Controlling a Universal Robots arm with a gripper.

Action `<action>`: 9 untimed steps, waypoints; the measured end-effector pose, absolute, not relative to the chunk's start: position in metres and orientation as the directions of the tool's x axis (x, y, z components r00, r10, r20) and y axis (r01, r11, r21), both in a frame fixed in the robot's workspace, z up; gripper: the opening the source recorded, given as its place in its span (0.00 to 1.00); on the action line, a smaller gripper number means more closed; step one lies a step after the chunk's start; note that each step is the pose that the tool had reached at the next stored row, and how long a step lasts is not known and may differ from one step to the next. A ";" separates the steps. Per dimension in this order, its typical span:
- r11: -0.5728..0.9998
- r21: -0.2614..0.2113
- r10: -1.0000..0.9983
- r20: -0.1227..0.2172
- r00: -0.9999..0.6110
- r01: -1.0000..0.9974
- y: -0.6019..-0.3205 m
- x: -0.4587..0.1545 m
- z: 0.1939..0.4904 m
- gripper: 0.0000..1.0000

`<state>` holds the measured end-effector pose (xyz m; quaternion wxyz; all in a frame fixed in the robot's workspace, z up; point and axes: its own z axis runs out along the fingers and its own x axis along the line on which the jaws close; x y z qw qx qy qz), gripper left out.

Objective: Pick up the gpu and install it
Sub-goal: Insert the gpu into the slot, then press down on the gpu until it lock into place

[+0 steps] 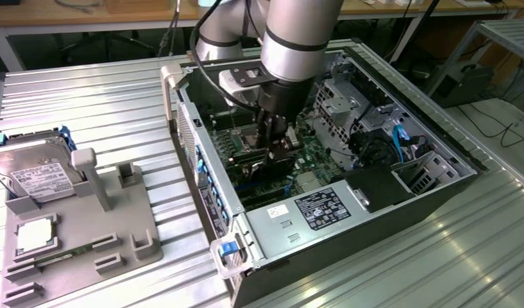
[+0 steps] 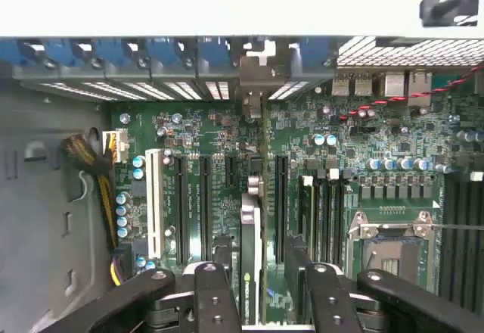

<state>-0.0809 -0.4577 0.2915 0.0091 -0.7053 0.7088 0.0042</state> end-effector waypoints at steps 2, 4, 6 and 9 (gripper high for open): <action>0.005 -0.008 -1.000 -0.019 -0.005 -1.000 -0.458 -0.081 0.297 0.27; 0.005 -0.008 -1.000 -0.019 -0.005 -1.000 -0.458 -0.081 0.297 0.11; 0.005 0.012 -1.000 -0.019 -0.005 -1.000 -0.458 -0.105 0.296 0.11; 0.005 0.013 -1.000 -0.019 -0.005 -1.000 -0.458 -0.114 0.283 0.11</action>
